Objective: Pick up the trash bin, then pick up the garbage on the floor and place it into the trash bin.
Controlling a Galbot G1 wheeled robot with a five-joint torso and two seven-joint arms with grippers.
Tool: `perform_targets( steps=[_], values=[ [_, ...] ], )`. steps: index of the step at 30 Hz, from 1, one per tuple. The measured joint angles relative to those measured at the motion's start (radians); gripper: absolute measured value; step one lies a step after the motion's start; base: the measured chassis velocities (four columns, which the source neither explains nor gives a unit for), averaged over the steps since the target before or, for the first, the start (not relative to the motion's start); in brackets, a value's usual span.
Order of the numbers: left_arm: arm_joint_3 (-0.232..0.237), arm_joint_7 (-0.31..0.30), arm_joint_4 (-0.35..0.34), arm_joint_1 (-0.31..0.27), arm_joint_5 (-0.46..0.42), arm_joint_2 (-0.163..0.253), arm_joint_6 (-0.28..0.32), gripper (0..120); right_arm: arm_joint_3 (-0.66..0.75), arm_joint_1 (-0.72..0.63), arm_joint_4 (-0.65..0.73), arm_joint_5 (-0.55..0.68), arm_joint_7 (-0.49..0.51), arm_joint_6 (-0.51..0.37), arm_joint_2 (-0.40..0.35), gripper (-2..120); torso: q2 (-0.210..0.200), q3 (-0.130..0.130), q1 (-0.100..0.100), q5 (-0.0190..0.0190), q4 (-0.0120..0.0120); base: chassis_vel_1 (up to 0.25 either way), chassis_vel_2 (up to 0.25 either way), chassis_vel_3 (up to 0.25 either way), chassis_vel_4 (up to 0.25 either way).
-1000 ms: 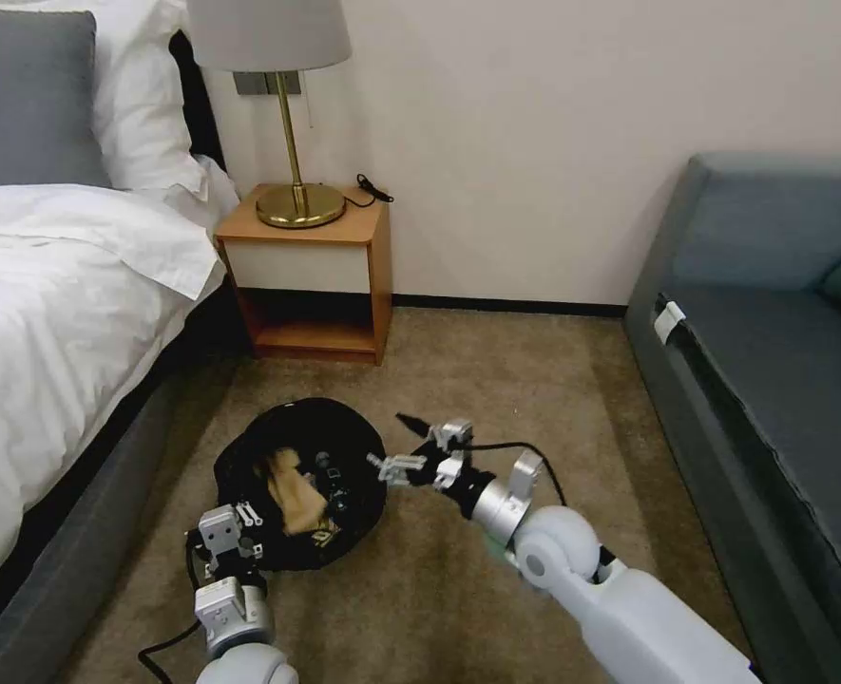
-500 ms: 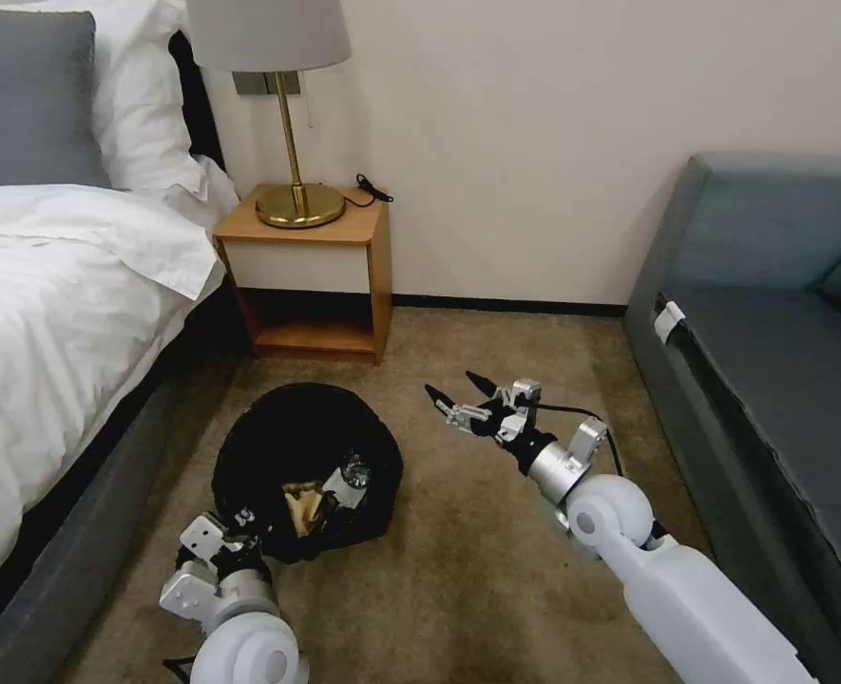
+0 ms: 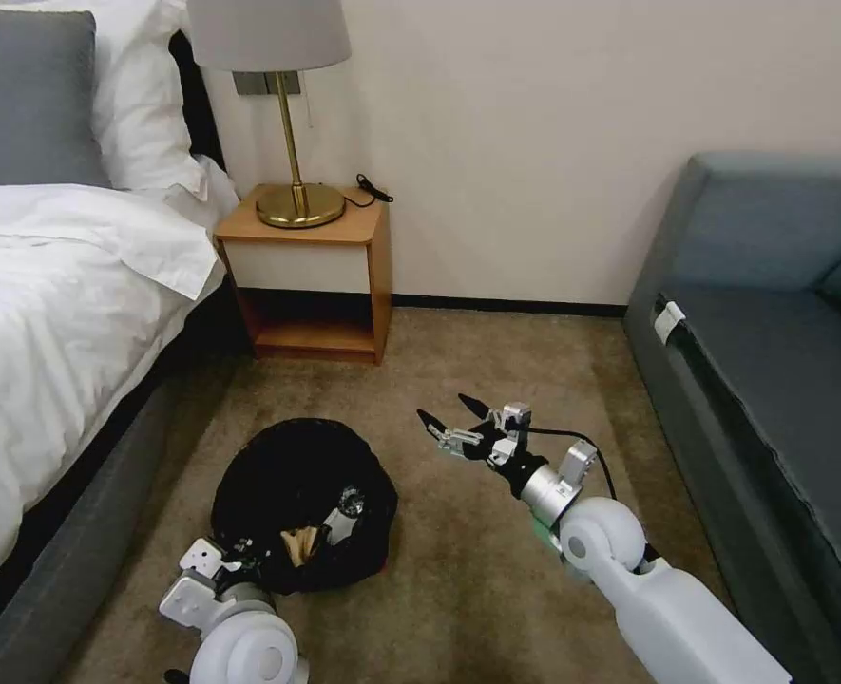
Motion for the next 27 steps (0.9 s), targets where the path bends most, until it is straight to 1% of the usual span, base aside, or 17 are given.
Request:
perform_targets(
  steps=[1,4,5,7,10,12,13,15,17,18,19,20,21,22,23,25,27],
  values=[
    [0.001,-0.001,0.000,0.001,0.001,0.000,0.001,15,0.001,-0.003,0.000,-0.001,-0.001,0.001,0.001,100,0.000,0.000,0.000,0.0000,-0.0001,0.000,0.000,0.000,0.000],
    [0.001,-0.002,-0.001,0.010,0.028,-0.004,0.001,30,0.010,-0.027,0.008,-0.008,-0.002,0.004,0.004,100,0.000,0.000,0.000,0.0000,0.0000,0.000,0.000,0.000,0.000],
    [0.001,-0.002,-0.001,0.010,0.028,-0.004,0.001,30,0.010,-0.027,0.008,-0.008,-0.002,0.004,0.004,100,0.000,0.000,0.000,0.0000,0.0000,0.000,0.000,0.000,0.000],
    [0.001,0.005,-0.001,0.019,0.050,-0.004,-0.010,41,0.012,-0.039,0.019,-0.005,-0.001,0.028,-0.002,100,0.000,0.000,0.000,0.0000,0.0000,0.000,0.000,0.000,0.000],
    [0.001,0.013,-0.011,0.029,0.071,-0.004,-0.020,47,0.019,-0.047,0.030,-0.015,0.005,0.043,-0.005,100,0.000,0.000,0.000,-0.0001,0.0000,0.000,0.000,0.000,0.000],
    [0.002,0.020,-0.028,0.039,0.105,-0.005,-0.028,57,0.023,-0.055,0.038,-0.041,0.018,0.066,-0.005,100,0.000,0.000,0.000,-0.0001,0.0000,0.000,0.000,0.000,0.000],
    [0.002,0.020,-0.028,0.039,0.105,-0.005,-0.028,57,0.023,-0.055,0.038,-0.041,0.018,0.066,-0.005,100,0.000,0.000,0.000,-0.0001,0.0000,0.000,0.000,0.000,0.000],
    [0.002,0.032,-0.040,0.048,0.161,-0.007,-0.053,66,0.026,-0.062,0.040,-0.070,0.033,0.094,-0.005,100,0.000,0.000,0.000,-0.0001,0.0000,0.000,0.000,0.000,0.000],
    [-0.002,0.073,-0.058,0.061,0.255,-0.007,-0.138,77,0.034,-0.078,0.040,-0.108,0.045,0.132,0.003,100,0.000,0.000,0.000,-0.0001,0.0000,0.000,0.000,0.000,0.000],
    [-0.002,0.073,-0.058,0.061,0.255,-0.007,-0.138,77,0.034,-0.078,0.040,-0.108,0.045,0.132,0.003,100,0.000,0.000,0.000,-0.0001,0.0000,0.000,0.000,0.000,0.000],
    [-0.006,0.121,-0.069,0.073,0.333,-0.002,-0.212,82,0.044,-0.091,0.039,-0.116,0.060,0.141,0.011,100,0.000,0.000,0.000,0.0001,0.0001,0.000,0.000,0.000,0.000],
    [-0.010,0.151,-0.071,0.081,0.393,0.003,-0.252,87,0.052,-0.099,0.041,-0.118,0.074,0.142,0.016,100,0.000,0.000,0.000,0.0000,0.0001,0.000,0.000,0.000,0.000],
    [-0.011,0.165,-0.071,0.084,0.422,0.005,-0.266,88,0.055,-0.102,0.042,-0.119,0.078,0.142,0.017,100,0.000,0.000,0.000,-0.0001,0.0001,0.000,0.000,0.000,0.000],
    [-0.016,0.210,-0.070,0.094,0.527,0.015,-0.309,93,0.068,-0.113,0.047,-0.124,0.093,0.140,0.023,100,0.000,0.000,0.000,-0.0001,0.0000,0.000,0.000,0.000,0.000],
    [-0.016,0.210,-0.070,0.094,0.527,0.015,-0.309,93,0.068,-0.113,0.047,-0.124,0.093,0.140,0.023,100,0.000,0.000,0.000,-0.0001,0.0000,0.000,0.000,0.000,0.000],
    [-0.023,0.305,-0.066,0.118,0.722,0.041,-0.382,99,0.105,-0.140,0.062,-0.142,0.120,0.130,0.037,100,0.000,0.000,0.000,-0.0004,0.0002,0.000,0.000,0.000,0.000],
    [-0.019,0.383,-0.068,0.151,0.858,0.069,-0.429,100,0.138,-0.171,0.076,-0.158,0.148,0.125,0.053,100,0.000,0.000,0.000,0.0001,0.0001,0.000,0.000,0.000,0.000]
  ],
)
